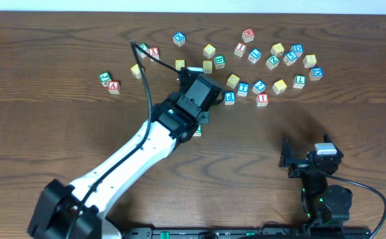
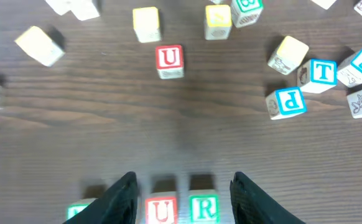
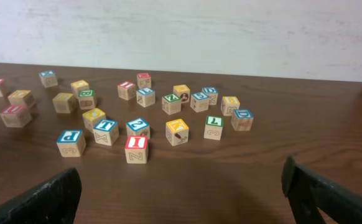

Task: Spell out NEURIPS
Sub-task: 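Raise the left gripper and move it to the upper left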

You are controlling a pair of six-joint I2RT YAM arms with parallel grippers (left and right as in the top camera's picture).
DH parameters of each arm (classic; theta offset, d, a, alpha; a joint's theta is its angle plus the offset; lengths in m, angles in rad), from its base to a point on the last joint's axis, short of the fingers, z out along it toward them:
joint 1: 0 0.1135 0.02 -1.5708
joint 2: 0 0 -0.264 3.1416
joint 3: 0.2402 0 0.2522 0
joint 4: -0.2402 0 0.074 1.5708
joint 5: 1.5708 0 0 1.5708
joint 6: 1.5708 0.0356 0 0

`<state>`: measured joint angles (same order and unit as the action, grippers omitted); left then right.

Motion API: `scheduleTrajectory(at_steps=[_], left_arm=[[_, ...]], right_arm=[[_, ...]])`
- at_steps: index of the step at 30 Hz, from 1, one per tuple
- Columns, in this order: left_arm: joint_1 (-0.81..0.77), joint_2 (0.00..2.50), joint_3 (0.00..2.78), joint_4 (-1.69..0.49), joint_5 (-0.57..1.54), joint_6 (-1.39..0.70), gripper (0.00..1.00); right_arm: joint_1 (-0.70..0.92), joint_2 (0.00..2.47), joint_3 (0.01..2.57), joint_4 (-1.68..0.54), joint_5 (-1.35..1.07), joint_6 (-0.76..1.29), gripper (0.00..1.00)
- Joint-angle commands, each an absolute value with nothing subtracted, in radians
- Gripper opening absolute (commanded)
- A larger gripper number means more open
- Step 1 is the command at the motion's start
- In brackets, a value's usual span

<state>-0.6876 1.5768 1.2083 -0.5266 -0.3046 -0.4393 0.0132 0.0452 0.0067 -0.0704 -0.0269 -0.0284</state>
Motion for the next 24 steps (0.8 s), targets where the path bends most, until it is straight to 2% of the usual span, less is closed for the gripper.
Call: scheduleTrajectory(at_steps=[1, 13, 24], left_arm=[[-0.668, 1.533, 1.243, -0.561, -0.357, -0.411, 0.47], [-0.567, 1.505, 1.243, -0.641, -0.356, -0.401, 0.47], [-0.566, 1.505, 1.243, -0.644, -0.352, -0.401, 0.47]], right_arm=[[0.007, 0.042, 0.006, -0.075, -0.029, -0.012, 0.99], [0.007, 0.042, 0.006, -0.075, -0.029, -0.012, 0.99], [0.007, 0.042, 0.006, -0.075, -0.029, -0.012, 0.99]])
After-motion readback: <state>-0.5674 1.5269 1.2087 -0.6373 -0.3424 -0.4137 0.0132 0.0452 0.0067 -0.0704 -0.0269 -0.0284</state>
